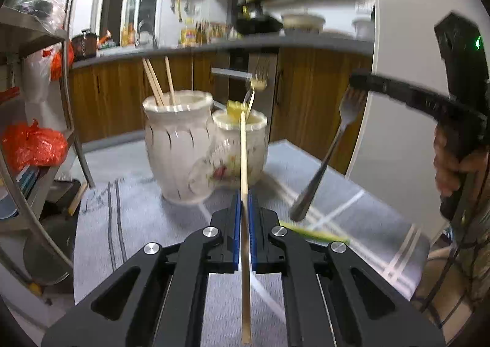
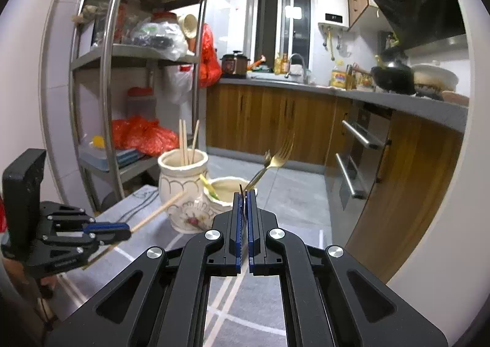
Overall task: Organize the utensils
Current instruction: 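Lower the chopstick into the large pot while the right tool lowers the silver fork into the small pot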
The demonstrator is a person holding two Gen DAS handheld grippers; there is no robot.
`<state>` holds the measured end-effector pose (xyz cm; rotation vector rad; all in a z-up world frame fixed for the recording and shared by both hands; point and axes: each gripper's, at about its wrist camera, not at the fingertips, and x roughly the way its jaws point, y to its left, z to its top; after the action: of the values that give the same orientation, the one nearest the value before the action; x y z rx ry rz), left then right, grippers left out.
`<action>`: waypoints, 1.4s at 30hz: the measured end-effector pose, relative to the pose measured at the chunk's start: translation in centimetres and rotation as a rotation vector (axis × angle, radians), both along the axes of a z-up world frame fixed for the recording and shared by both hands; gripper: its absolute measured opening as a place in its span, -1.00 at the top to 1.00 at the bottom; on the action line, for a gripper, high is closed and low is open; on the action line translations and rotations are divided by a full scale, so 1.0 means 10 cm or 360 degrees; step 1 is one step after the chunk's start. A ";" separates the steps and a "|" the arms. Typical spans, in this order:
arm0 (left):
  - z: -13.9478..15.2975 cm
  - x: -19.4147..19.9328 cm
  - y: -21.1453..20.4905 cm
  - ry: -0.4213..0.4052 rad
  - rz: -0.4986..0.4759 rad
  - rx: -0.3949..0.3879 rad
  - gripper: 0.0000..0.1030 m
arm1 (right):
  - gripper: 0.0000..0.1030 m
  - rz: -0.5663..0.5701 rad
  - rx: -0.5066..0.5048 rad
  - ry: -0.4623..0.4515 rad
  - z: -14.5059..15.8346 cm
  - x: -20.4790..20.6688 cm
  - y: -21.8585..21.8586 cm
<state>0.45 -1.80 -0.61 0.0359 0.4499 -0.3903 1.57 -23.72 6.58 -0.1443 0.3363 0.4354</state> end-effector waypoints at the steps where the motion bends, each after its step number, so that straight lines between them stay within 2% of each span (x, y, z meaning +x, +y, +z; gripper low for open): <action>1: 0.03 -0.02 0.03 -0.0034 -0.0001 -0.0030 0.91 | 0.93 -0.0007 0.0003 -0.0005 0.01 -0.01 0.00; 10: 0.33 0.01 0.26 -0.0275 0.0020 -0.0257 0.91 | 0.93 -0.0027 0.0052 -0.0052 0.22 0.03 0.05; 18: 0.69 0.39 0.44 -0.0360 0.0010 -0.0392 0.92 | 0.93 -0.0069 0.0149 -0.0204 0.60 0.17 0.04; 23: 0.85 0.74 0.45 -0.0386 0.0013 -0.0414 0.91 | 0.93 -0.0104 0.0221 -0.0262 0.71 0.33 0.05; 28: 0.90 1.09 0.41 -0.0396 0.0038 -0.0443 0.91 | 0.93 -0.0205 0.0280 -0.0276 0.68 0.50 -0.04; 33: 0.88 1.38 0.29 -0.0437 0.0101 -0.0383 0.91 | 0.92 -0.0292 0.0126 -0.0228 0.56 0.69 0.00; 35: 0.82 1.44 0.26 -0.0449 0.0129 -0.0364 0.91 | 0.92 -0.0287 0.0064 -0.0162 0.46 0.79 0.05; 39: 0.70 1.57 0.24 -0.0440 0.0179 -0.0340 0.91 | 0.92 -0.0253 0.0041 -0.0056 0.32 0.94 0.12; 42: 0.61 1.59 0.26 -0.0414 0.0182 -0.0342 0.91 | 0.92 -0.0241 0.0018 -0.0027 0.25 0.99 0.17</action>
<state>16.35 0.78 5.48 -0.1456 0.1507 -0.3145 11.44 -22.07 9.08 -0.1105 0.3255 0.2860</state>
